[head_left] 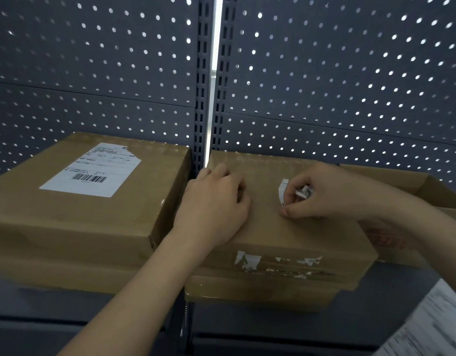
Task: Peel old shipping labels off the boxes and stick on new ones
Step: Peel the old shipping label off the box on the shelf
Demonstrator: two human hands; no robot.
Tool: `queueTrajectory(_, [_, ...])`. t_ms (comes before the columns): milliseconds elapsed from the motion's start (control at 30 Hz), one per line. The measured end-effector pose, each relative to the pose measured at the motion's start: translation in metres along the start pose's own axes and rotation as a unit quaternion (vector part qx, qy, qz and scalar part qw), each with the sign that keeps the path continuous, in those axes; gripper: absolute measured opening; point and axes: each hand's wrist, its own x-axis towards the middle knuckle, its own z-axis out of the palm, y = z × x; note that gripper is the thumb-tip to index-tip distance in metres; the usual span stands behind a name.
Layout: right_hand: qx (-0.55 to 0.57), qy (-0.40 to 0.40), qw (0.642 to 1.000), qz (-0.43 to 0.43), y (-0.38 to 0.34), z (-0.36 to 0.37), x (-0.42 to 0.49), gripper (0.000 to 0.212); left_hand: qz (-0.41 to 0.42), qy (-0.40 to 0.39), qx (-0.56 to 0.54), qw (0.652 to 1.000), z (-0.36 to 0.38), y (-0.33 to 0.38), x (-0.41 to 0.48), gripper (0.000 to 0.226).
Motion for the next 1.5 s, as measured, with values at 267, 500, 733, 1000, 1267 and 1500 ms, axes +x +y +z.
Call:
queueTrajectory(267, [0.037, -0.051, 0.993, 0.096, -0.008, -0.002, 0.009, 0.011, -0.002, -0.011, -0.008, 1.000, 0.001, -0.001, 0.002, 0.028])
queueTrajectory(500, [0.046, -0.066, 0.991, 0.107, -0.013, -0.007, 0.007, 0.013, -0.002, -0.008, -0.011, 1.000, 0.001, -0.001, 0.002, 0.028])
queueTrajectory(733, [0.053, -0.082, 0.991, 0.092, -0.013, -0.006, 0.007, 0.020, -0.004, -0.010, -0.008, 1.000, 0.000, 0.000, 0.001, 0.028])
queueTrajectory(1000, [0.030, -0.068, 0.994, 0.074, -0.009, -0.001, 0.005, 0.013, 0.000, -0.007, -0.007, 1.000, -0.001, 0.000, 0.000, 0.027])
queueTrajectory(1267, [0.033, -0.069, 0.995, 0.063, -0.007, -0.003, 0.000, 0.016, -0.001, -0.009, -0.008, 1.000, -0.001, 0.000, 0.000, 0.029])
queueTrajectory(1500, [0.130, -0.052, 0.988, 0.063, -0.005, -0.006, -0.006, 0.021, 0.000, -0.007, -0.006, 1.000, 0.000, -0.001, 0.000, 0.030])
